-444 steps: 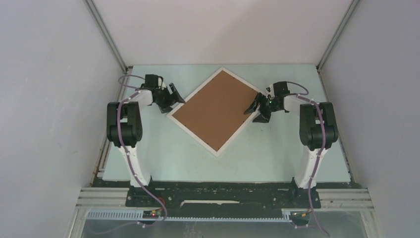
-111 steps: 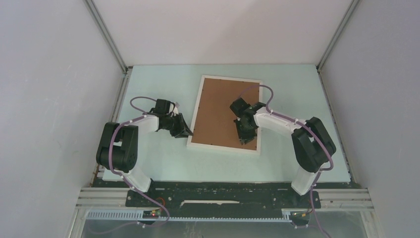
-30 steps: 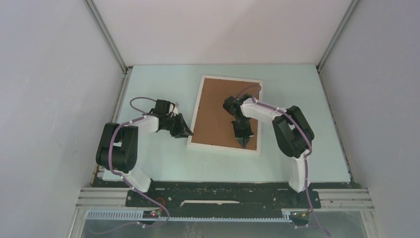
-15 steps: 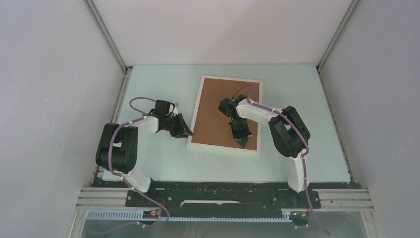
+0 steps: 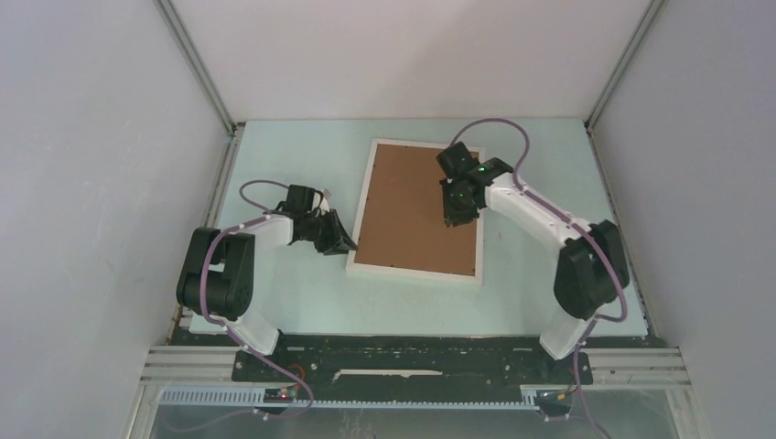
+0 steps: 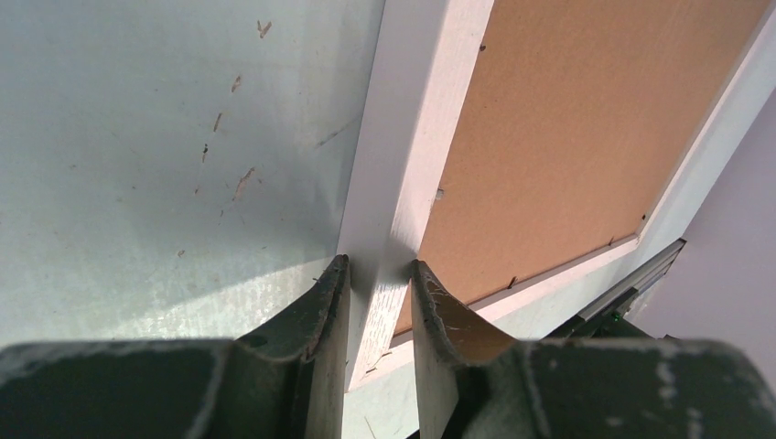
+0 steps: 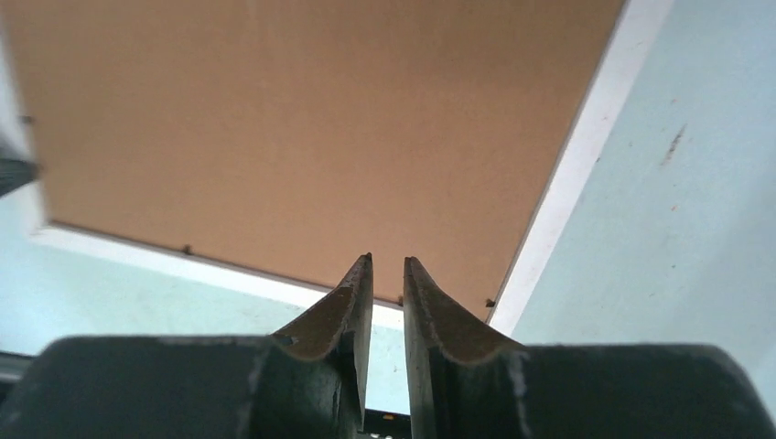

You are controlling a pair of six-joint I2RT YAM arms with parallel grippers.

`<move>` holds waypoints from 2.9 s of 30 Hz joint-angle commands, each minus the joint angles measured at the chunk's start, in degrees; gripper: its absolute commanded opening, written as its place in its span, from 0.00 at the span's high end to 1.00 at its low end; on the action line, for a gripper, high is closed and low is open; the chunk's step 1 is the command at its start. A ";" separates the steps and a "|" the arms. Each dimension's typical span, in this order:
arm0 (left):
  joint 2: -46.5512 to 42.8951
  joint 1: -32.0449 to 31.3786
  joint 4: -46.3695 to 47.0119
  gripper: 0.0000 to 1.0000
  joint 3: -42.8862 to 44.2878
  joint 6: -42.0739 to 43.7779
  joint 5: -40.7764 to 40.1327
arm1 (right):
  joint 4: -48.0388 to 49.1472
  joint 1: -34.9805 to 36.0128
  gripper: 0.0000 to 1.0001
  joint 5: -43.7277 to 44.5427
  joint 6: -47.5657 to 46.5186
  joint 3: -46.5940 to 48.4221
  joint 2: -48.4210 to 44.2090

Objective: Put the photo into the frame
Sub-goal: Install the photo frame at the center of the board.

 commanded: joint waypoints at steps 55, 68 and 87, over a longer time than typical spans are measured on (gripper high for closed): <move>0.72 -0.94 -2.20 0.93 -1.04 -0.34 1.28 | 9.65 2.88 0.62 0.75 -1.19 -23.22 -4.44; 0.64 -0.93 -2.44 0.93 -0.93 -0.25 1.24 | 9.44 5.51 0.64 5.58 -0.14 -23.23 1.48; -3.65 -0.95 -6.32 0.83 1.88 2.03 1.05 | 3.84 -2.07 0.50 -2.17 -2.86 -6.34 -16.32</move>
